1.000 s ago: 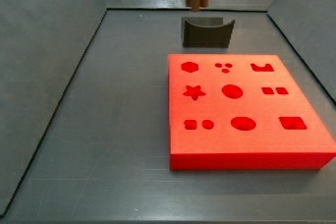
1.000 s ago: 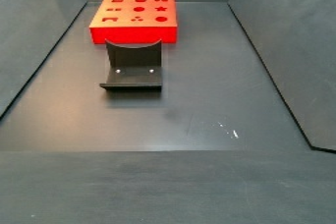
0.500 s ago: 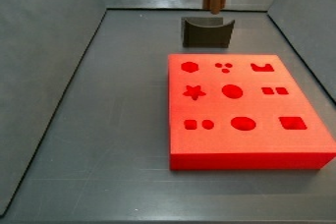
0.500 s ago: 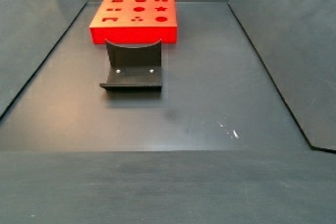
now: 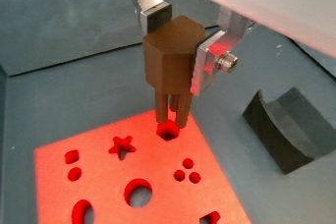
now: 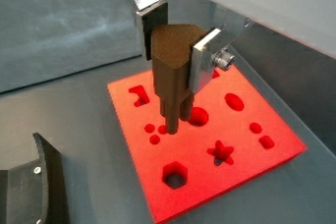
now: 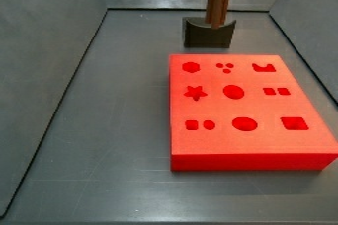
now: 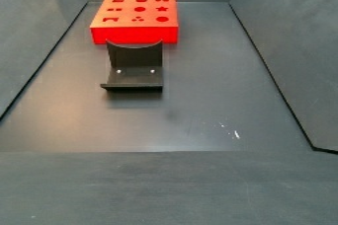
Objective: Insert the 3 prong object.
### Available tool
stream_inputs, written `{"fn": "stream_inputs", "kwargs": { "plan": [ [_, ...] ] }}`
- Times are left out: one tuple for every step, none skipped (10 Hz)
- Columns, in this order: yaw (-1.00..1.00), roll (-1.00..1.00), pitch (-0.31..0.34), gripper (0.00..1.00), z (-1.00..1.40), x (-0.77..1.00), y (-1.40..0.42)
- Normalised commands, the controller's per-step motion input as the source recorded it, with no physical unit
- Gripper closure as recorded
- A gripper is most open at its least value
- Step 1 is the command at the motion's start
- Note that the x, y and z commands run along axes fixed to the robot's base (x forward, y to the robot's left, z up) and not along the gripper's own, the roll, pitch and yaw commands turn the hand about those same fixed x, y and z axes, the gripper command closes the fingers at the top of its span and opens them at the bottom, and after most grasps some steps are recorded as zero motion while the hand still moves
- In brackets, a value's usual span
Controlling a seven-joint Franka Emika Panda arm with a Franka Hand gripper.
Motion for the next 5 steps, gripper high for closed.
{"fn": "stream_inputs", "kwargs": {
  "plan": [
    [-0.05,0.0,0.443,1.0,0.0,0.67,0.07],
    [0.42,0.0,0.131,1.0,0.0,0.5,0.04],
    [0.69,0.11,0.059,1.0,0.0,0.48,-0.02],
    [0.8,0.05,0.0,1.0,-0.08,0.35,0.0],
    [0.83,0.04,0.0,1.0,-0.11,0.31,0.0]
  ]
}}
